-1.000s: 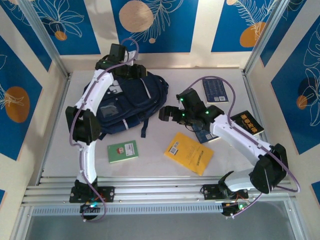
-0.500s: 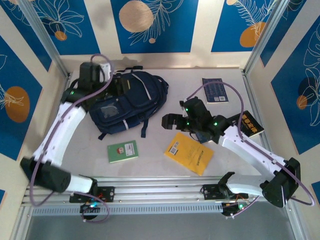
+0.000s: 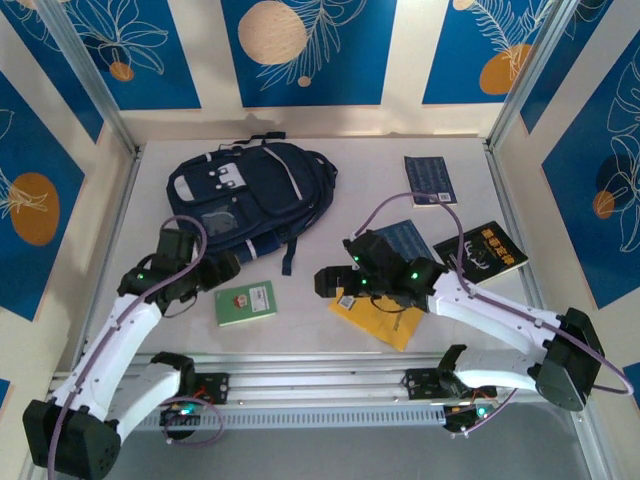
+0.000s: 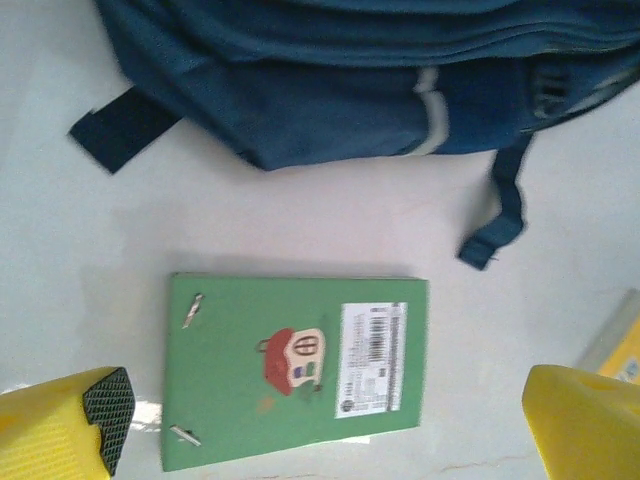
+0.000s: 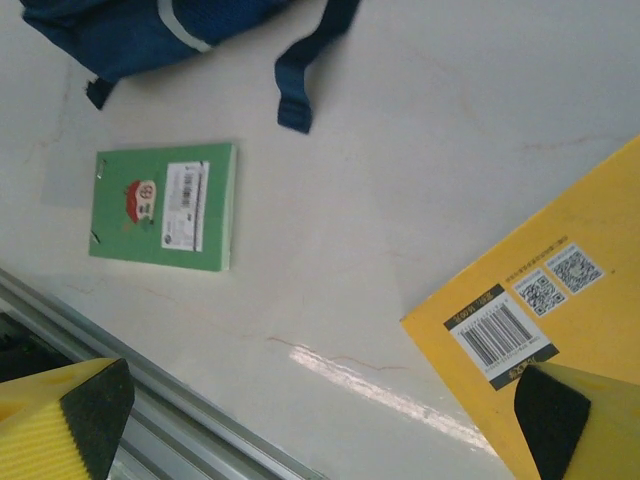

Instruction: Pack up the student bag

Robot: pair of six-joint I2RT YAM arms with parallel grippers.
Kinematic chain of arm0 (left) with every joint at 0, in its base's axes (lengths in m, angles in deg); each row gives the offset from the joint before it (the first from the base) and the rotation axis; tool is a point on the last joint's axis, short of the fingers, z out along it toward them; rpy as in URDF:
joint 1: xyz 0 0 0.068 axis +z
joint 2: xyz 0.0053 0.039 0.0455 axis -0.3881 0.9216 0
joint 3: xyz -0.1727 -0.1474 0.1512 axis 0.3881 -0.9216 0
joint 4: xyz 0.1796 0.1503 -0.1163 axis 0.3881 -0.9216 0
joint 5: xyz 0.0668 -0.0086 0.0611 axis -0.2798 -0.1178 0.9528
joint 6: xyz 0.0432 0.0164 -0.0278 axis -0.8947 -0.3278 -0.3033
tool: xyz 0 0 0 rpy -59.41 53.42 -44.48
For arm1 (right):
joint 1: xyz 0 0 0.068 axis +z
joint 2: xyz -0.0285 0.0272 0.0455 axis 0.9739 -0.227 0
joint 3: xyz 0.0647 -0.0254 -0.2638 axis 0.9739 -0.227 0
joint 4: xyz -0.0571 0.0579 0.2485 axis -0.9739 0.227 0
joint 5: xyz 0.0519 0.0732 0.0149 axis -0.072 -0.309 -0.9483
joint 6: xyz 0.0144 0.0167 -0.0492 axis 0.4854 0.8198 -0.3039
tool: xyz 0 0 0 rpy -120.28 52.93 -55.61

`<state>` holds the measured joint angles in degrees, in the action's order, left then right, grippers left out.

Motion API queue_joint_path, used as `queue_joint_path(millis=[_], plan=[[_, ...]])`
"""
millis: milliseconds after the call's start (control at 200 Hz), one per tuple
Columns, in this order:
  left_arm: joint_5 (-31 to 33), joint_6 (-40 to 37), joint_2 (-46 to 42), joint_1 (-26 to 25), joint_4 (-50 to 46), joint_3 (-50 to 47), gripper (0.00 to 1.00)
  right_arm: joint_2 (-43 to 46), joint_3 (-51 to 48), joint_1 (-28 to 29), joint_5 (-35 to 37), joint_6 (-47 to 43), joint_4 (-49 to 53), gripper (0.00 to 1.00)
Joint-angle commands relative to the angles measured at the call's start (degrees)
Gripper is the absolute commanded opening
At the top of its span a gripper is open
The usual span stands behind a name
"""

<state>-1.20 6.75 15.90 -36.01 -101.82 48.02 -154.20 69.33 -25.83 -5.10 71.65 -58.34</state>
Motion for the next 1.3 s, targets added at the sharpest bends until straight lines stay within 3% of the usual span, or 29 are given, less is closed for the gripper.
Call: queue_joint_path(millis=[0, 280, 440, 605, 970, 1140, 1295], plan=[[3.7, 5.1, -0.8, 1.0, 0.5, -2.7, 1.00, -2.6, -2.0, 0.9, -4.4, 3.0, -5.5, 0.99], [5.2, 6.9, -0.9, 1.5, 5.4, -9.7, 0.97, -13.9, 0.9, 1.9, -15.3, 5.4, -11.0, 0.99], [-1.2, 7.2, 0.0, 1.5, 13.8, -14.5, 0.91, -22.6, 5.2, 2.1, -21.9, 7.1, -14.8, 0.98], [-5.1, 4.9, 3.0, 1.4, 16.1, -15.8, 0.87, -30.5, 8.2, 1.1, -29.0, 12.5, -22.1, 0.91], [-11.9, 3.2, 0.1, 1.3, 20.5, -21.3, 0.78, -43.5, 17.1, 0.5, -30.9, 13.5, -20.7, 0.80], [-14.4, 4.0, -1.7, 1.3, 21.4, -22.7, 0.76, -45.0, 17.4, 0.5, -31.2, 14.0, -22.1, 0.70], [-15.1, 3.7, -2.7, 1.3, 21.5, -23.1, 0.76, -45.6, 16.6, 0.5, -33.1, 14.8, -24.4, 0.68]])
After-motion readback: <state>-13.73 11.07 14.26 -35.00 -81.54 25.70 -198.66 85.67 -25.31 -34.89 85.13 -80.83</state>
